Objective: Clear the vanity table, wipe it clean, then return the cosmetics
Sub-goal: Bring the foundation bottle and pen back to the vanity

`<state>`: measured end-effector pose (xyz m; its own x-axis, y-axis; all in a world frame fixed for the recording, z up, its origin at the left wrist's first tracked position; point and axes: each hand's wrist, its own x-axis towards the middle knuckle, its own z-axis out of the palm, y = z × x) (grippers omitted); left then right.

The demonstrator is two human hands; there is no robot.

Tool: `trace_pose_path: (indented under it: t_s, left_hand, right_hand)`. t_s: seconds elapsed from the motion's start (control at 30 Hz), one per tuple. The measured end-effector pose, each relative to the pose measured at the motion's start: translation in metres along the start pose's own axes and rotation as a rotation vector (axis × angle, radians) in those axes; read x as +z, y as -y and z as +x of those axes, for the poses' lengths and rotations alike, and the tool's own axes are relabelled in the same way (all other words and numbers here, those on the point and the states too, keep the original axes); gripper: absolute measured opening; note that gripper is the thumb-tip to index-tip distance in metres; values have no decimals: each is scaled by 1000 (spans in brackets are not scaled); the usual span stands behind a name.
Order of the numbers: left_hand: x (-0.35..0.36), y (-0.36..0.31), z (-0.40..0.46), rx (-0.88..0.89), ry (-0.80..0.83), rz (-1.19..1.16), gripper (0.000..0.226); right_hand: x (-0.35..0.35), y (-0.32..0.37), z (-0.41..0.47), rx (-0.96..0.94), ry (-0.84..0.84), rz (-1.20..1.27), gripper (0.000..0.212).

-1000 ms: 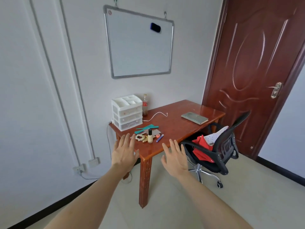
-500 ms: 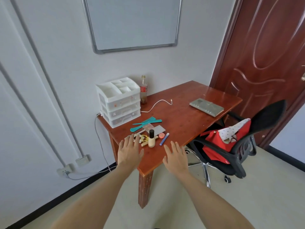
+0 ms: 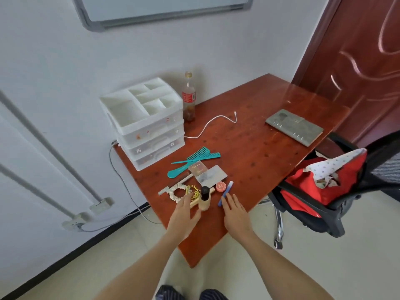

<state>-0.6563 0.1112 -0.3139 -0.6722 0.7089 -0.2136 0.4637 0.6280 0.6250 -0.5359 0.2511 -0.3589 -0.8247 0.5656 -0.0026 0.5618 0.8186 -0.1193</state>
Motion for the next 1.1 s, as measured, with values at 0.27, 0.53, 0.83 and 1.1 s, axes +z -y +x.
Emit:
trace_pose_path:
  t_s: [0.27, 0.53, 0.83, 1.1]
  left_hand:
    - [13, 0, 39, 72, 50, -91, 57]
    - [9, 15, 36, 183, 66, -79, 46]
    - [-16, 44, 4, 248, 111, -55, 45]
    - [-2, 39, 3, 119, 28, -80, 46]
  right_hand:
    - [8, -3, 5, -85, -45, -25, 59]
    - [0, 2, 9, -325, -132, 27, 45]
    - [-1, 20, 48, -465, -55, -68, 50]
    - [7, 21, 54, -475, -71, -123, 17]
